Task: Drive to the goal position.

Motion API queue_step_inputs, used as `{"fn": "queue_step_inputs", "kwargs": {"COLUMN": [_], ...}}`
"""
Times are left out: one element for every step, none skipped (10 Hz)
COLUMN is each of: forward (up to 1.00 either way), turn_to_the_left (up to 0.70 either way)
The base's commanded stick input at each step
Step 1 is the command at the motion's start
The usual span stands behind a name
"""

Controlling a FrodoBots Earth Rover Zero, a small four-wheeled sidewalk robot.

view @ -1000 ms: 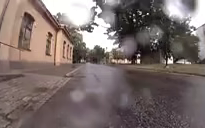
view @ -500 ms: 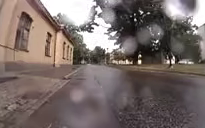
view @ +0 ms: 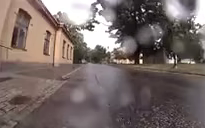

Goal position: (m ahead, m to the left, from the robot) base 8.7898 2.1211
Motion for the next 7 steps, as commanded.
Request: {"fn": "queue_step_inputs", "kwargs": {"forward": [0.85, 0.85, 0.85, 0.85, 0.85, 0.85, 0.85], "turn_to_the_left": [0.0, 0.0, 0.0, 0.0, 0.0, 0.0, 0.0]}}
